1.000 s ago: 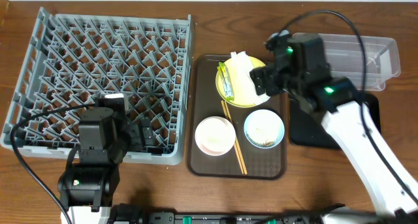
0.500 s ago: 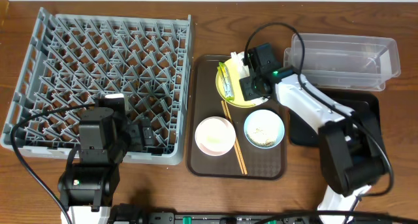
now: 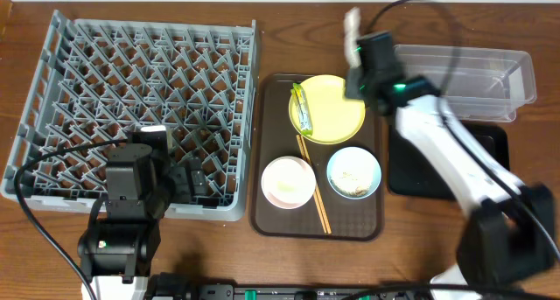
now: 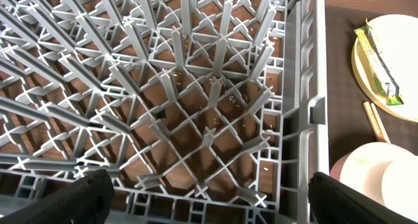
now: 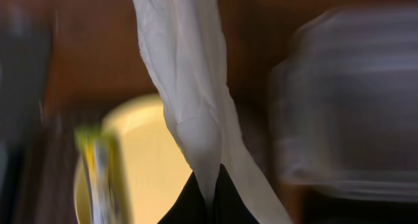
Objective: Sort waste into correct bins and load items into the dishwasher
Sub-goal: 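Carry the napkin right and drop it into the clear bin, then reach right gripper back and grasp the green snack wrapper, then carry the wrapper right and drop it into the clear bin, then grasp the blue bowl with the right gripper and lift it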
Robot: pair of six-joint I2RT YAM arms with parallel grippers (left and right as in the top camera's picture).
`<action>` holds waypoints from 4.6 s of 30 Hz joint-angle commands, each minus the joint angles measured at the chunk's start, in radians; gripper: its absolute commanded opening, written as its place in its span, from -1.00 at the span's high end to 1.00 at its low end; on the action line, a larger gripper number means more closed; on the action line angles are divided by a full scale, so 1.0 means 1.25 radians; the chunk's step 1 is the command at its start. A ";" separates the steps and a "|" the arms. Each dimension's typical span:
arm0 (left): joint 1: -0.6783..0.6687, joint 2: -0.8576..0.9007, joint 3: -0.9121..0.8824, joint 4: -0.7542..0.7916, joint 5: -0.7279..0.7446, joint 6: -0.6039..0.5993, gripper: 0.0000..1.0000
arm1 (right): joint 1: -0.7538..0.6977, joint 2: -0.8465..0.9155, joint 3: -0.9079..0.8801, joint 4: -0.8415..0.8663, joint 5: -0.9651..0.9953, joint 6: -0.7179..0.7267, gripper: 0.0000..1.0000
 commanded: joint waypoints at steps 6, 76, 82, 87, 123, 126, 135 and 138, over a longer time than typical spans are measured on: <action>0.004 -0.002 0.018 0.000 0.008 -0.007 -0.96 | -0.170 -0.067 0.012 -0.123 0.141 0.591 0.98; 0.004 -0.002 0.017 0.001 0.008 -0.007 -0.96 | -0.339 0.018 0.013 -0.050 0.015 0.362 -0.64; 0.004 -0.002 0.017 0.003 0.007 -0.007 -0.96 | -0.338 -0.071 0.013 -0.063 -0.175 0.009 -0.87; 0.004 -0.002 0.017 0.003 0.008 -0.007 -0.96 | -0.321 -0.161 0.013 -0.233 -0.317 -0.147 -0.91; 0.004 -0.002 0.017 0.003 0.008 -0.007 -0.96 | 0.252 -0.027 -0.295 -0.089 -0.079 0.222 -0.05; 0.004 -0.002 0.017 0.003 0.008 -0.007 -0.96 | 0.257 -0.026 -0.295 -0.073 -0.080 0.225 0.17; 0.004 -0.002 0.017 0.003 0.008 -0.007 -0.96 | 0.280 -0.024 -0.334 -0.035 -0.076 0.281 0.37; 0.004 -0.002 0.017 0.003 0.013 -0.007 -0.96 | 0.280 -0.024 -0.335 -0.030 -0.073 0.281 0.79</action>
